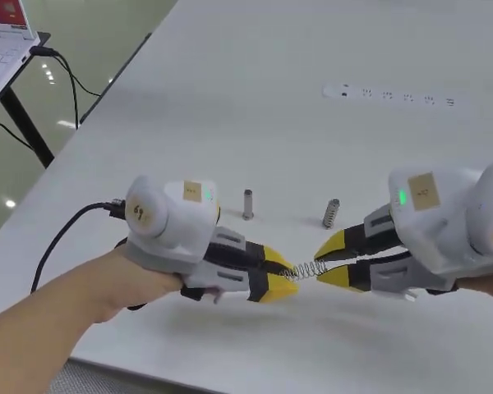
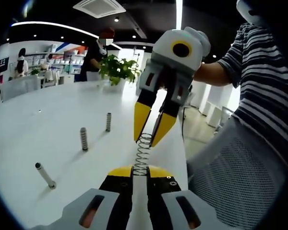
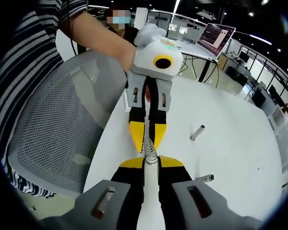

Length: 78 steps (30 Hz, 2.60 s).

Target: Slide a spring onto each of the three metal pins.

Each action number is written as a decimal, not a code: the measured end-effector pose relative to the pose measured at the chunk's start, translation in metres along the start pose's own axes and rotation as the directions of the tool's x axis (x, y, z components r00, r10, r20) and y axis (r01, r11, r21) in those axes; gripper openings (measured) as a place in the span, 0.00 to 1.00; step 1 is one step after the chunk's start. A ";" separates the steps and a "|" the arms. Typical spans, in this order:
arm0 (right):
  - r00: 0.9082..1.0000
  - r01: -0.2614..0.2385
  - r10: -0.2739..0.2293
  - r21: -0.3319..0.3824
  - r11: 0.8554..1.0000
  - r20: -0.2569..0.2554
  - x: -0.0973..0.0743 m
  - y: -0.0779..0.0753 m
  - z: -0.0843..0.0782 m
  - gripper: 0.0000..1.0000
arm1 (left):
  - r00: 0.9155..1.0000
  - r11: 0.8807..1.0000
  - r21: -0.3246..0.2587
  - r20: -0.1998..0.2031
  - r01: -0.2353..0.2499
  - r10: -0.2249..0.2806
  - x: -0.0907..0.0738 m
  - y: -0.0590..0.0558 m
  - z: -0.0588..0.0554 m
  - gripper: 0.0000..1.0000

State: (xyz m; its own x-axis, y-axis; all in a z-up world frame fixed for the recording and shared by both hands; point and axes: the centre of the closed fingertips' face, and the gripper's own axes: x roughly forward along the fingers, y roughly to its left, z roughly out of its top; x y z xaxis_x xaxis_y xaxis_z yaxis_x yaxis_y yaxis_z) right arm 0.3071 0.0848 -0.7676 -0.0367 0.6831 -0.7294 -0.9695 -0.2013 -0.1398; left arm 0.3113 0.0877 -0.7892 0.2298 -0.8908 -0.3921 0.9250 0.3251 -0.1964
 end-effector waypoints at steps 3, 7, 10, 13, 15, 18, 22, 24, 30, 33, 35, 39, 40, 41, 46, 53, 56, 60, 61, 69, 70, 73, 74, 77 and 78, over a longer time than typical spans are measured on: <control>1.000 -0.001 0.001 0.003 1.000 0.007 0.000 0.000 0.002 0.07 | 1.000 1.000 0.002 -0.001 -0.002 0.002 0.000 0.000 0.000 0.03; 1.000 -0.003 0.003 0.003 1.000 0.009 0.001 0.001 0.003 0.07 | 1.000 1.000 0.005 -0.005 -0.005 0.005 0.000 0.000 -0.001 0.03; 1.000 -0.005 0.005 0.012 1.000 0.019 0.000 0.000 0.006 0.07 | 1.000 1.000 0.004 -0.004 -0.006 0.006 0.000 0.000 -0.001 0.03; 1.000 -0.006 0.005 0.020 1.000 0.025 0.001 0.000 0.007 0.07 | 1.000 1.000 0.005 -0.004 -0.008 0.008 0.000 0.001 -0.001 0.03; 1.000 -0.007 0.006 0.025 1.000 0.026 0.001 0.000 0.007 0.07 | 1.000 1.000 0.005 -0.006 -0.009 0.009 0.000 0.000 -0.001 0.03; 1.000 -0.006 0.005 0.034 0.999 0.031 0.002 0.001 0.008 0.07 | 1.000 1.000 0.008 -0.011 -0.010 0.010 0.000 0.000 -0.002 0.03; 1.000 -0.007 0.006 0.034 0.999 0.031 0.003 0.001 0.009 0.07 | 1.000 1.000 0.011 -0.018 -0.011 0.011 0.000 -0.001 -0.003 0.03; 0.999 -0.007 0.006 0.040 0.999 0.034 0.003 0.001 0.010 0.08 | 1.000 1.000 0.013 -0.019 -0.012 0.013 0.000 -0.001 -0.003 0.03; 0.999 -0.009 0.006 0.041 0.999 0.053 0.005 0.001 0.016 0.08 | 1.000 1.000 0.014 -0.022 -0.011 0.012 0.000 -0.002 -0.004 0.03; 0.997 -0.010 0.006 0.053 0.999 0.076 0.005 0.001 0.021 0.08 | 1.000 1.000 0.012 -0.020 -0.010 0.010 0.001 -0.002 -0.004 0.03; 0.995 -0.010 0.003 0.070 0.998 0.102 0.006 0.000 0.026 0.08 | 1.000 1.000 0.012 -0.015 -0.009 0.009 0.001 -0.003 -0.003 0.03; 0.991 -0.003 -0.008 0.085 0.996 0.132 0.009 0.000 0.033 0.08 | 1.000 1.000 0.008 -0.011 -0.010 0.010 0.002 -0.004 -0.001 0.03; 0.990 -0.002 -0.010 0.087 0.996 0.140 0.010 0.001 0.034 0.08 | 1.000 1.000 0.010 -0.010 -0.008 0.008 0.002 -0.005 -0.001 0.03; 0.989 0.000 -0.013 0.091 0.996 0.147 0.011 0.001 0.035 0.08 | 1.000 1.000 0.011 -0.010 -0.008 0.008 0.003 -0.005 -0.001 0.03; 0.982 0.008 -0.031 0.127 0.992 0.184 0.012 0.001 0.037 0.08 | 1.000 1.000 0.006 -0.012 -0.011 0.011 0.002 -0.006 -0.002 0.03; 0.979 0.017 -0.044 0.137 0.990 0.198 0.009 0.000 0.037 0.08 | 1.000 1.000 -0.002 -0.009 -0.022 0.022 0.000 -0.004 0.000 0.03; 0.980 0.019 -0.044 0.127 0.992 0.193 0.009 -0.001 0.039 0.08 | 1.000 1.000 -0.008 -0.003 -0.025 0.025 0.000 -0.003 0.001 0.03; 0.982 0.020 -0.040 0.107 0.994 0.185 0.009 0.000 0.040 0.08 | 1.000 0.999 -0.013 -0.001 -0.030 0.030 -0.001 -0.002 0.001 0.04; 0.983 0.021 -0.039 0.100 0.995 0.180 0.009 0.000 0.040 0.08 | 0.999 0.999 -0.015 0.000 -0.032 0.032 -0.001 -0.002 0.002 0.04; 0.987 0.031 -0.043 0.073 0.997 0.158 0.010 -0.003 0.039 0.08 | 0.999 0.998 -0.036 0.014 -0.045 0.045 -0.002 0.001 0.005 0.09; 0.987 0.033 -0.044 0.073 0.997 0.156 0.010 -0.004 0.039 0.08 | 0.999 0.998 -0.036 0.015 -0.048 0.048 -0.003 0.001 0.005 0.10; 0.987 0.037 -0.048 0.076 0.996 0.151 0.010 -0.006 0.037 0.08 | 0.998 0.997 -0.040 0.015 -0.061 0.061 -0.004 0.004 0.005 0.14; 0.988 0.040 -0.050 0.074 0.997 0.149 0.010 -0.006 0.037 0.08 | 0.998 0.997 -0.041 0.014 -0.065 0.066 -0.005 0.005 0.005 0.15; 0.987 0.046 -0.057 0.077 0.996 0.150 0.009 -0.009 0.036 0.08 | 0.997 0.996 -0.052 0.010 -0.073 0.074 -0.007 0.008 0.004 0.16; 0.987 0.050 -0.061 0.078 0.996 0.150 0.008 -0.010 0.036 0.08 | 0.997 0.996 -0.054 0.008 -0.076 0.077 -0.008 0.009 0.003 0.17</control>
State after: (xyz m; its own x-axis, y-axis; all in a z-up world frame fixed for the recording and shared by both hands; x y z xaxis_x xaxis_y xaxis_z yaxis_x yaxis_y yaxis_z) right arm 0.3075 0.1179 -0.7480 -0.0132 0.7914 -0.6112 -0.9860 -0.1118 -0.1234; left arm 0.3184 0.0967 -0.7846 0.3026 -0.8656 -0.3989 0.8871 0.4089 -0.2144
